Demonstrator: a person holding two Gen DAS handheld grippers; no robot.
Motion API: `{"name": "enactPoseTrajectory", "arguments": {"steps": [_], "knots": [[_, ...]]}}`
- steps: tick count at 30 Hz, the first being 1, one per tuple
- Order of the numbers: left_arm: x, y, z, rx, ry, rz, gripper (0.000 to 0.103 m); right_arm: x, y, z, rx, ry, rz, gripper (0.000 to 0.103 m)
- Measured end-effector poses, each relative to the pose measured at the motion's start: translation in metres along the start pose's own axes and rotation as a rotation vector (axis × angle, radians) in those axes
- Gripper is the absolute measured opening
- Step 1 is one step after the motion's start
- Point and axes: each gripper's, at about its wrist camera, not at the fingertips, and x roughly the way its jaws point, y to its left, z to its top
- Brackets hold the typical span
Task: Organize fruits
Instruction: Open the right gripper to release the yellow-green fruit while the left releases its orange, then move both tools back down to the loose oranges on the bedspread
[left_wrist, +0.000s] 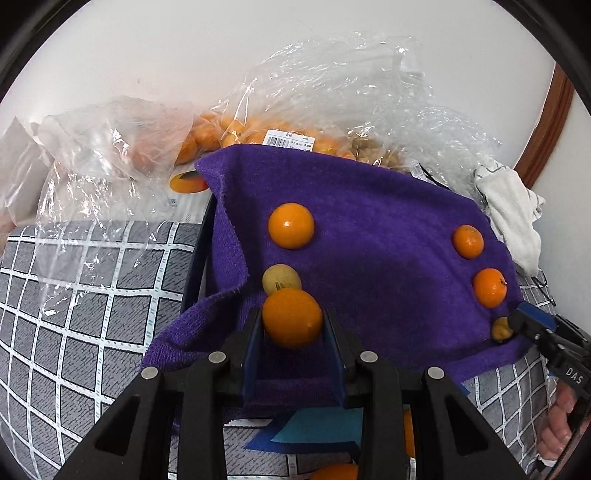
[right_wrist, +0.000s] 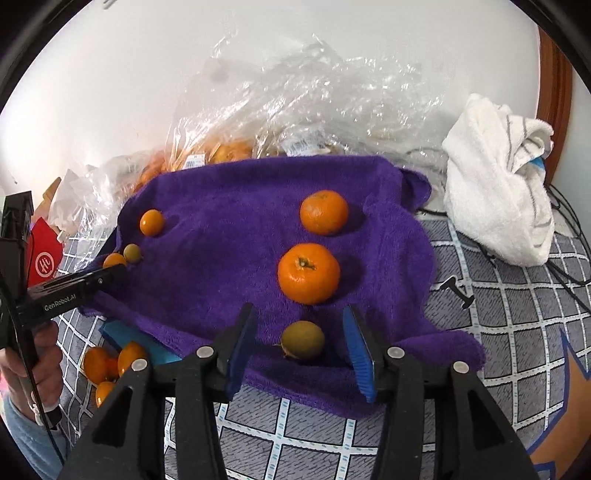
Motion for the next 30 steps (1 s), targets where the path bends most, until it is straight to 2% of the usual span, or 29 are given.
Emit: {"name": "enactPoseTrajectory", "arguments": {"steps": [6,9,13,16,19,22,25,30], "knots": [[0.001,-0.005,-0.002,0.032,-0.016,0.026,0.031,-0.006,-0.007,-0.001,0.020,-0.034,-0.026,0.048],[0.000,-0.005,-0.002,0.031,-0.025,0.025,0.032,-0.009,-0.007,0.000,0.031,-0.043,-0.046,0.048],[-0.006,-0.005,-0.003,0.028,-0.039,0.005,0.034,-0.017,0.002,0.000,0.018,-0.077,-0.031,0.048],[-0.021,-0.002,-0.002,0.026,-0.083,-0.002,0.034,-0.023,0.012,-0.001,0.010,-0.080,-0.047,0.048],[-0.038,0.003,0.003,0.007,-0.124,-0.029,0.042,-0.034,0.023,-0.005,0.006,-0.084,-0.037,0.048],[-0.059,0.007,0.007,-0.002,-0.162,-0.032,0.044,-0.048,0.035,-0.011,-0.010,-0.106,-0.034,0.048],[-0.079,0.016,0.003,-0.023,-0.167,-0.046,0.046,-0.055,0.045,-0.015,-0.012,-0.102,-0.047,0.048],[-0.101,0.033,-0.013,-0.019,-0.169,-0.003,0.046,-0.046,0.060,-0.027,0.000,-0.048,-0.033,0.043]]}}
